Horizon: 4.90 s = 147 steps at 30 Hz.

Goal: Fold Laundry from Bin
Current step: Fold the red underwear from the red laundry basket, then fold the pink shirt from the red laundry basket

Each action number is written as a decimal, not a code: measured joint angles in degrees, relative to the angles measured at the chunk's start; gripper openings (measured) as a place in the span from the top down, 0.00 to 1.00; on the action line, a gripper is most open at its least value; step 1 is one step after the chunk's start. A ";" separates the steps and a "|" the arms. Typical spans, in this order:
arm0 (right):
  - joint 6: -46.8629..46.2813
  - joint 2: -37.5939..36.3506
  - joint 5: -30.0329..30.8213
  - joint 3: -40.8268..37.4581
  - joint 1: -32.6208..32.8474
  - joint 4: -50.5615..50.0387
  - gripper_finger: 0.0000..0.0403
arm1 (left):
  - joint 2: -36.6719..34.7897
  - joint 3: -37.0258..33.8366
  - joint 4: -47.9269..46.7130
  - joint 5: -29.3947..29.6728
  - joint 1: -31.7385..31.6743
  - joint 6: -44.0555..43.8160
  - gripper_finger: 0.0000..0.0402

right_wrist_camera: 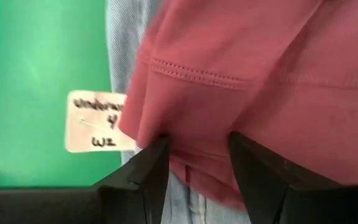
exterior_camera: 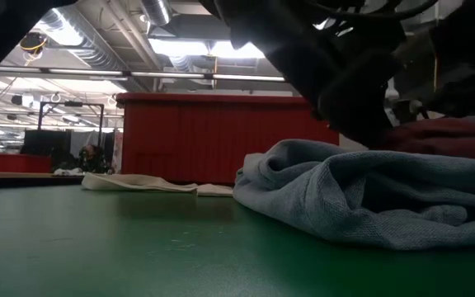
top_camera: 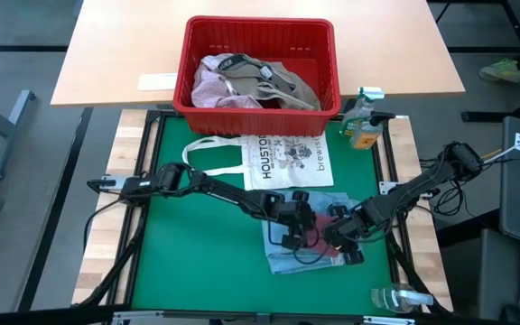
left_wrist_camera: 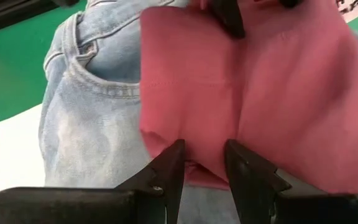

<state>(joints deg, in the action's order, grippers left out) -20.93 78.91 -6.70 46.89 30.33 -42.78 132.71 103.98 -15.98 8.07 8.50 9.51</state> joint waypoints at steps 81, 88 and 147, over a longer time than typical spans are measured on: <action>0.23 0.02 7.43 1.61 0.02 -1.25 0.58 | -1.42 -0.26 -1.96 4.49 0.04 0.00 0.72; 0.16 0.02 7.13 1.50 0.02 -1.56 0.58 | -1.90 -0.26 -2.41 4.70 -0.39 -0.04 0.72; 2.21 0.04 7.61 10.23 0.04 -8.44 0.58 | -2.26 24.10 -31.88 4.24 3.08 3.42 0.72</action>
<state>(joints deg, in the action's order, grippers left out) -18.72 78.96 0.91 57.12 30.37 -51.22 130.45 128.08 -47.86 12.32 11.58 12.92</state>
